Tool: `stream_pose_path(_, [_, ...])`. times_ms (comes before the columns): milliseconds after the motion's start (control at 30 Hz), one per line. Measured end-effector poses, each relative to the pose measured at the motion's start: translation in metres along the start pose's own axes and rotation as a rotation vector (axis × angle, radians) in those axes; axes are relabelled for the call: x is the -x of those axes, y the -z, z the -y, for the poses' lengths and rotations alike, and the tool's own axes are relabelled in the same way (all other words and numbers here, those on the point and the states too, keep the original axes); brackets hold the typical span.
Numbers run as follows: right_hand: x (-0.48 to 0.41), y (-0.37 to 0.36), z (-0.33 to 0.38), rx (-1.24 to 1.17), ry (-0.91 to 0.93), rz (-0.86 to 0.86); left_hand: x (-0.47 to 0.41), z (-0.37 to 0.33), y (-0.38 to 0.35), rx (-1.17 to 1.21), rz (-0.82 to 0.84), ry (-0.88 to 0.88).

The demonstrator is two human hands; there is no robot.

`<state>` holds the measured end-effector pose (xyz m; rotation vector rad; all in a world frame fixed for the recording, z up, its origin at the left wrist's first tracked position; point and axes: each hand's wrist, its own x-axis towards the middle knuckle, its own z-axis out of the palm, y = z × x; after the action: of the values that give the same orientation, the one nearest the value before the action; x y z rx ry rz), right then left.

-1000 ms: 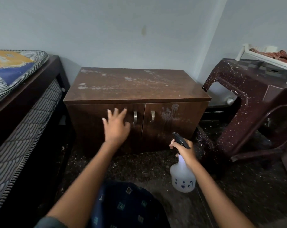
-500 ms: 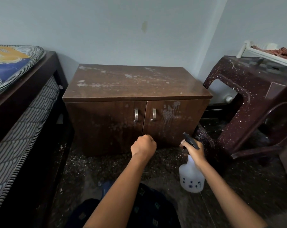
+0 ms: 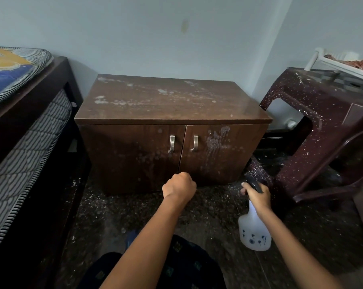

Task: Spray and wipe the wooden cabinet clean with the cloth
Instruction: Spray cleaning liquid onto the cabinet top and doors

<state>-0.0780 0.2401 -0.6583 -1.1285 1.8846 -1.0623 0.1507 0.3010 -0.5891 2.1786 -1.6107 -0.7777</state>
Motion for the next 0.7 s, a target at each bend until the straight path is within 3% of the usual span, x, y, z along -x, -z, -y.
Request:
stream_pose_path(200, [0.016, -0.028, 0.010, 0.120, 0.074, 0.096, 0.003, 0.008, 0.001, -0.070, 0.015, 0.020])
stream_pose_path(400, [0.032, -0.042, 0.045, 0.024, 0.232, 0.298, 0.002, 0.018, 0.000, -0.095, 0.026, 0.045])
stream_pose_path(533, [0.028, -0.042, 0.075, -0.154, 0.311, 0.149, 0.001, 0.015, 0.001, -0.089, -0.023, 0.028])
stream_pose_path(700, [0.022, -0.031, 0.094, -0.236, 0.259, 0.049, 0.003, 0.013, 0.002, -0.058, -0.084, -0.005])
